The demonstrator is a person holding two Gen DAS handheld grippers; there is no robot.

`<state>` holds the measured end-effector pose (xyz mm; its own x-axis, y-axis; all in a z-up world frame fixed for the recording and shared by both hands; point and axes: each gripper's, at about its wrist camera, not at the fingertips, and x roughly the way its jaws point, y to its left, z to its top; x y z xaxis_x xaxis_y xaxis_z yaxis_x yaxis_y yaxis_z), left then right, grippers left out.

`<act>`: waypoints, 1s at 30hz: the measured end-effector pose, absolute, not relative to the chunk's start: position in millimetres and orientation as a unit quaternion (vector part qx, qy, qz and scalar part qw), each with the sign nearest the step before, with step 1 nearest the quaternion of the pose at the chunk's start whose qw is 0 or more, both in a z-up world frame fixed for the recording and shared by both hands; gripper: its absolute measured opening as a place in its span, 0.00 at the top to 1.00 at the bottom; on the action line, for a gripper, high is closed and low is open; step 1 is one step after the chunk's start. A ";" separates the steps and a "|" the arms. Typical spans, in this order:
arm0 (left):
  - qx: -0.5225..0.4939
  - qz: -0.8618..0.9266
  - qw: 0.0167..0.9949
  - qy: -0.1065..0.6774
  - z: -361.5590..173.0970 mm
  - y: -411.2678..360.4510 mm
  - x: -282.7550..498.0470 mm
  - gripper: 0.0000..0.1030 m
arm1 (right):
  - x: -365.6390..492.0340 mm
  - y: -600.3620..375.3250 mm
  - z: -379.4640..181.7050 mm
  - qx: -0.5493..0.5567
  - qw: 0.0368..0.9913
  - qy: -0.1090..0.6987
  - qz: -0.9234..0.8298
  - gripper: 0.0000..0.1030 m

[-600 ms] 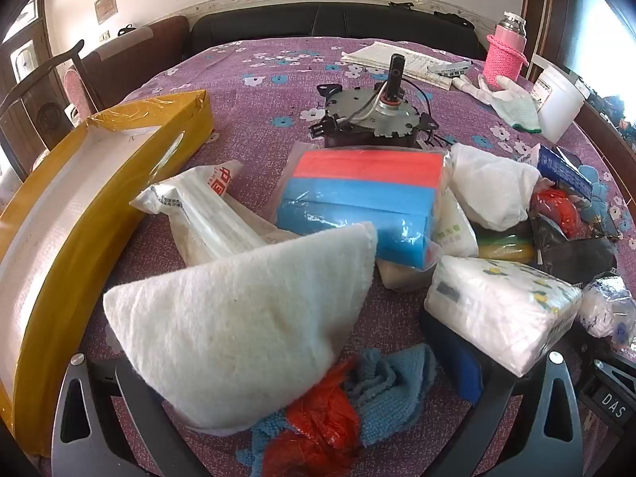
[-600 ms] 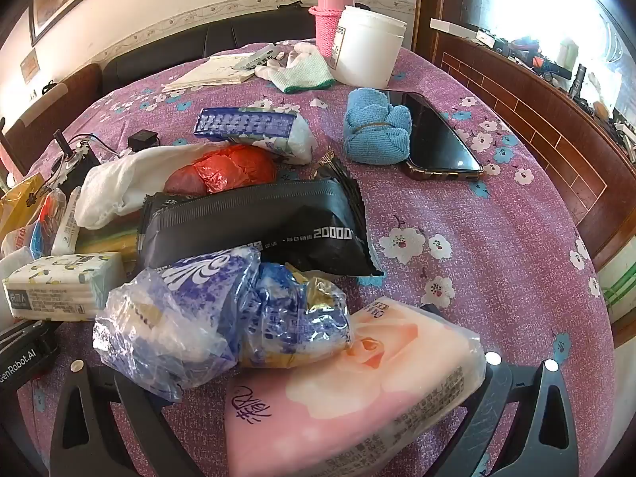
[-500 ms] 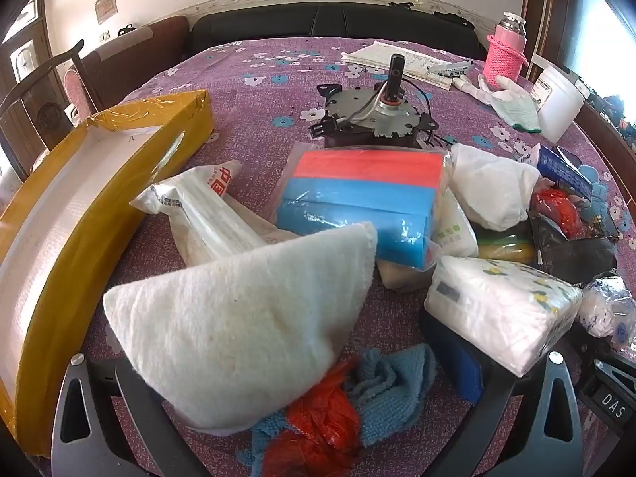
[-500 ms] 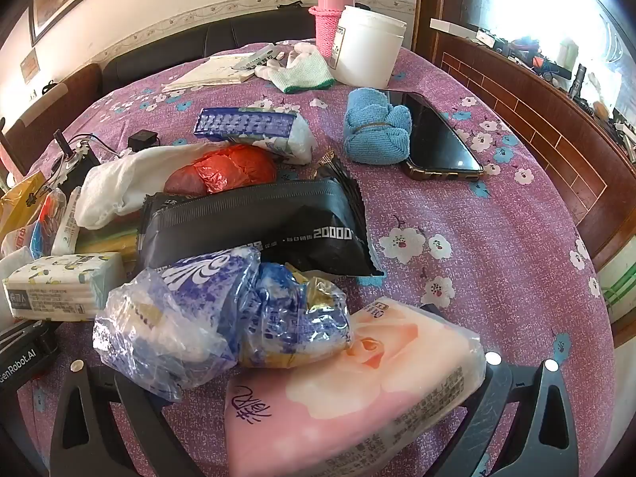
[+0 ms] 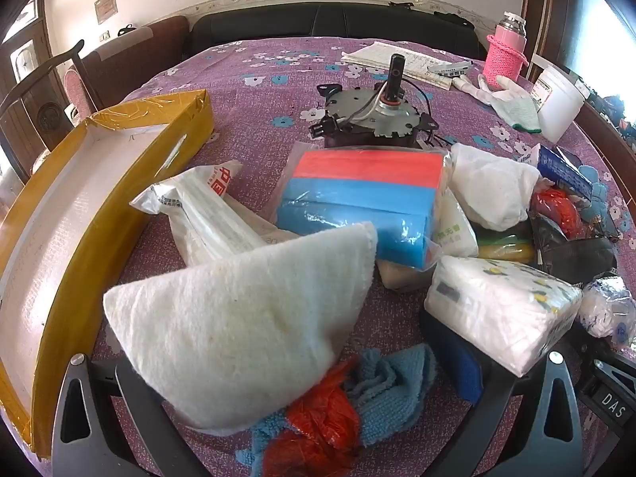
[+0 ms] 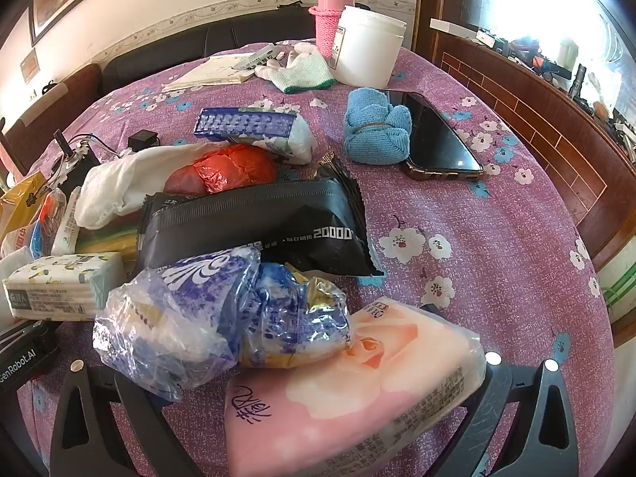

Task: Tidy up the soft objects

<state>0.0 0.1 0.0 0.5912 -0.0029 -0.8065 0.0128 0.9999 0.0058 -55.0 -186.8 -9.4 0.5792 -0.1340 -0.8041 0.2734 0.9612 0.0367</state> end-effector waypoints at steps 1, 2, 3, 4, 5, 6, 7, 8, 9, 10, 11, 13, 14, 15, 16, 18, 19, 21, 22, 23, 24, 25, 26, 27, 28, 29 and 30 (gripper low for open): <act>0.005 -0.004 0.892 0.452 0.0 0.1 0.0 0.00 | -54.9 -186.8 -9.4 0.078 0.885 0.444 -0.115 0.01; 0.005 -0.004 0.892 0.452 0.0 0.1 0.1 0.00 | -54.9 -186.8 -9.4 0.078 0.885 0.444 -0.115 0.01; 0.006 -0.004 0.892 0.452 0.0 0.0 0.1 0.00 | -54.9 -186.8 -9.4 0.078 0.885 0.444 -0.115 0.01; 0.006 -0.004 0.892 0.452 0.0 0.1 0.0 0.00 | -54.9 -186.9 -9.4 0.078 0.885 0.444 -0.115 0.01; 0.006 -0.004 0.892 0.452 0.0 0.1 0.0 0.00 | -54.9 -186.8 -9.4 0.078 0.885 0.444 -0.115 0.01; 0.006 -0.004 0.892 0.452 0.1 0.2 0.0 0.00 | -54.9 -186.8 -9.4 0.078 0.885 0.444 -0.115 0.01; 0.006 -0.004 0.892 0.452 0.0 0.1 0.0 0.00 | -54.9 -186.9 -9.4 0.078 0.885 0.444 -0.115 0.01; 0.005 -0.003 0.892 0.452 0.1 0.2 -0.1 0.00 | -54.9 -186.9 -9.4 0.078 0.885 0.444 -0.115 0.01; 0.005 -0.002 0.892 0.452 0.2 0.1 -0.2 0.00 | -54.9 -186.9 -9.4 0.078 0.885 0.444 -0.115 0.01; 0.004 -0.002 0.892 0.452 0.2 0.5 -0.2 0.00 | -54.9 -186.9 -9.4 0.078 0.885 0.444 -0.115 0.01; 0.004 -0.004 0.892 0.453 0.3 1.0 -0.4 0.00 | -54.9 -186.9 -9.4 0.078 0.885 0.444 -0.115 0.01; 0.008 -0.013 0.890 0.456 0.5 0.5 -0.4 0.00 | -54.9 -186.9 -9.4 0.078 0.885 0.444 -0.115 0.01; 0.011 -0.018 0.888 0.459 0.5 1.6 -0.3 0.00 | -54.9 -186.8 -9.4 0.078 0.885 0.444 -0.115 0.01; 0.016 -0.028 0.885 0.465 0.1 3.2 0.6 0.00 | -54.9 -186.8 -9.4 0.078 0.885 0.444 -0.115 0.01; 0.021 -0.038 0.880 0.472 0.3 4.2 -0.3 0.00 | -54.9 -186.8 -9.4 0.078 0.885 0.444 -0.115 0.01; 0.025 -0.043 0.878 0.475 0.4 5.2 -1.3 0.00 | -54.9 -186.8 -9.4 0.078 0.885 0.444 -0.115 0.01; 0.026 -0.044 0.879 0.474 0.5 3.2 -1.1 0.00 | -54.9 -186.8 -9.4 0.078 0.885 0.444 -0.115 0.01; 0.025 -0.043 0.880 0.472 0.5 4.4 -2.3 0.00 | -55.0 -186.8 -9.3 0.078 0.885 0.444 -0.115 0.01; 0.026 -0.042 0.881 0.470 0.5 4.3 -3.6 0.00 | -55.1 -186.9 -9.2 0.079 0.885 0.444 -0.115 0.01; 0.027 -0.041 0.882 0.469 0.4 3.7 -4.7 0.00 | -55.2 -186.9 -9.1 0.079 0.885 0.444 -0.115 0.01; 0.029 -0.040 0.882 0.469 0.6 3.2 -5.7 0.00 | -55.2 -186.9 -9.1 0.079 0.885 0.444 -0.115 0.01; 0.030 -0.039 0.882 0.469 0.8 2.6 -5.8 0.00 | -55.2 -187.0 -9.0 0.079 0.885 0.444 -0.115 0.01; 0.030 -0.039 0.882 0.469 0.9 2.7 -6.0 0.00 | -55.3 -187.2 -8.9 0.079 0.885 0.445 -0.115 0.01; 0.030 -0.039 0.882 0.469 0.9 2.1 -5.9 0.00 | -55.4 -187.1 -8.8 0.078 0.885 0.445 -0.113 0.01; 0.030 -0.041 0.881 0.470 0.9 2.2 -5.7 0.00 | -55.3 -187.1 -8.7 0.078 0.885 0.446 -0.112 0.01; 0.032 -0.046 0.879 0.473 0.8 3.0 -6.7 0.00 | -54.9 -186.8 -8.6 0.077 0.884 0.447 -0.112 0.01; 0.035 -0.054 0.877 0.477 1.1 3.1 -6.6 0.00 | -54.6 -186.7 -8.4 0.077 0.884 0.449 -0.110 0.01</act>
<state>-6.6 3.1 1.1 0.5398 -0.0606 -0.8396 0.1280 0.9917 0.0107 -54.6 -186.7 -8.4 0.5729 -0.1258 -0.8099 0.2635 0.9639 0.0368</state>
